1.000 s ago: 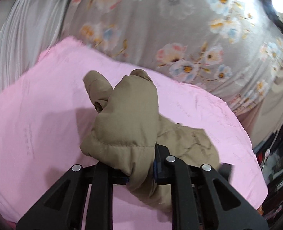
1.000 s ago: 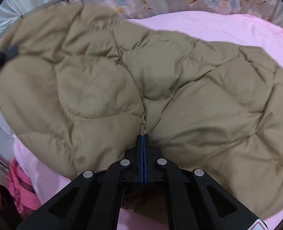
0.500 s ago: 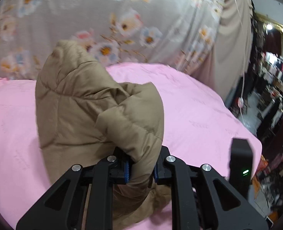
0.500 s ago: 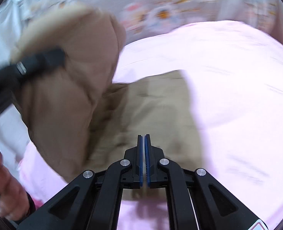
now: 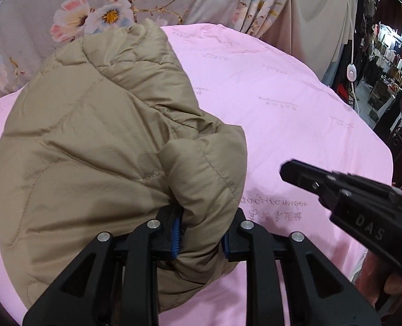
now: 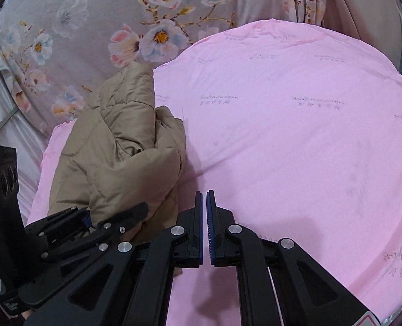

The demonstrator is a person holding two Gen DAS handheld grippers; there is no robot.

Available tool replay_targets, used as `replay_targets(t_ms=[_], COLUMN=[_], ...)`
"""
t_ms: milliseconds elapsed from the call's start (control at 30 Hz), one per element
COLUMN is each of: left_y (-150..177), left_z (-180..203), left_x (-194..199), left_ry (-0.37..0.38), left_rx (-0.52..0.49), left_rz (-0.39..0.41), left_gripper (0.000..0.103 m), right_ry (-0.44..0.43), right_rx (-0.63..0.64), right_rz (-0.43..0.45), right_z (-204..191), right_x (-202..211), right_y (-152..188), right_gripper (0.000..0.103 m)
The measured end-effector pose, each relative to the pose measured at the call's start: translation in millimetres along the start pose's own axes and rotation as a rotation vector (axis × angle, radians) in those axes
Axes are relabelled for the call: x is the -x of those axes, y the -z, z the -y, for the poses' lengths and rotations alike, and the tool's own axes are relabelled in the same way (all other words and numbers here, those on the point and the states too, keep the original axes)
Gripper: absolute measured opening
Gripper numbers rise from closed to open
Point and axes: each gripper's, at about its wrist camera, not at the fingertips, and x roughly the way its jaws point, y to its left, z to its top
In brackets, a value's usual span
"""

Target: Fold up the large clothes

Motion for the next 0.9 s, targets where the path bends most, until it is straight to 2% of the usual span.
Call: replay_targets(t_ms=[67,133,167,200,267,333,467,500,567,733,800,900], left_y=[0,4,6,7,9,7,-16,-27,-48,-90,-101,-112], left_z=[0,-1,0,-1,-5,-18,-62,-80,-114,-181,-198,-211], left_x=[12,35,47,62,87,111,132,135,135,124,115,94], left_ry=[0.032,0.083,0.096,0.101,0.11,0.08,-0.054,-0.107,-0.197,-0.314,-0.349,-0.36], left_rx=[0.006,0.008,0.005,-0.001,-0.007,0.009,0.095,0.134,0.214,0.379,0.409,0.446], left_rz=[0.006,0.032,0.058,0.095,0.146,0.193,0.222,0.228,0.231,0.211,0.197,0.163], left_gripper=[0.039,0.068,0.076,0.089,0.091,0.091,0.091,0.091,0.091,0.091,0.091,0.091], right_ry=[-0.016,-0.04,-0.055,-0.068,-0.088,-0.102,-0.107,-0.109,-0.122,-0.142,-0.146,-0.077], right_rx=[0.026,0.034,0.034,0.035,0.045,0.069,0.12,0.13,0.144,0.218,0.243,0.313], right_rz=[0.024,0.051,0.063,0.075,0.104,0.122,0.144,0.145,0.144,0.147,0.137,0.121], right_z=[-10,-17,-20,-23,-33,-45,-75,-83,-102,-157,-177,-199], right_x=[5,12,14,17,23,26,24,22,18,4,-8,-39], right_y=[-12,-25,-32,-39,-54,-71,-109,-117,-137,-173,-183,-191], right_gripper=[0.008,0.011,0.016,0.02,0.032,0.033,0.033,0.033,0.034,0.04,0.041,0.041])
